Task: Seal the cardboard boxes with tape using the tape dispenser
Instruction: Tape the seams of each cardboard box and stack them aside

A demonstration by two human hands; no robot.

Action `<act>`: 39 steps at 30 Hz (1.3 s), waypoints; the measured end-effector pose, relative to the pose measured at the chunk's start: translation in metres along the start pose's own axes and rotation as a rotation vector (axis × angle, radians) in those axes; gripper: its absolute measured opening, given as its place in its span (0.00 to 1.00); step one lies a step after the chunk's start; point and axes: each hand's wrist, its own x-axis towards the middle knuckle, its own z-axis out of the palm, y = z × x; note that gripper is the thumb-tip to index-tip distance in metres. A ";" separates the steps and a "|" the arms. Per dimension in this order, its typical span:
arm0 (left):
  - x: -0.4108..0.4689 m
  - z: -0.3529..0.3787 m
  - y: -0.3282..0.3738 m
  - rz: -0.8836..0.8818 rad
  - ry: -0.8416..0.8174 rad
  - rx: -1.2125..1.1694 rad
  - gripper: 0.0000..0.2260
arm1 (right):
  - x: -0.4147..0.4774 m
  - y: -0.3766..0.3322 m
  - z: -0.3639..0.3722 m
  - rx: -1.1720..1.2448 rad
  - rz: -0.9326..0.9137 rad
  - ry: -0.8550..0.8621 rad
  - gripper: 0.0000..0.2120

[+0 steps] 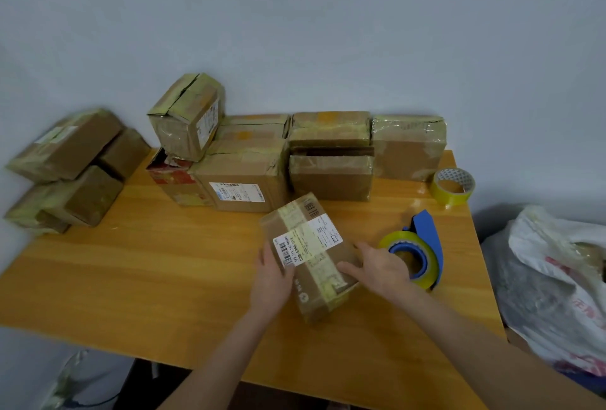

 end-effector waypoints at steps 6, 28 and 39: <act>0.005 0.020 0.021 0.083 -0.154 -0.063 0.29 | -0.019 0.003 0.002 -0.046 0.058 0.132 0.25; 0.009 0.031 0.020 0.417 -0.380 0.412 0.37 | 0.003 0.115 -0.024 0.847 0.555 0.024 0.12; 0.008 0.033 0.017 0.429 -0.377 0.448 0.36 | 0.005 0.111 -0.039 1.284 0.479 -0.105 0.24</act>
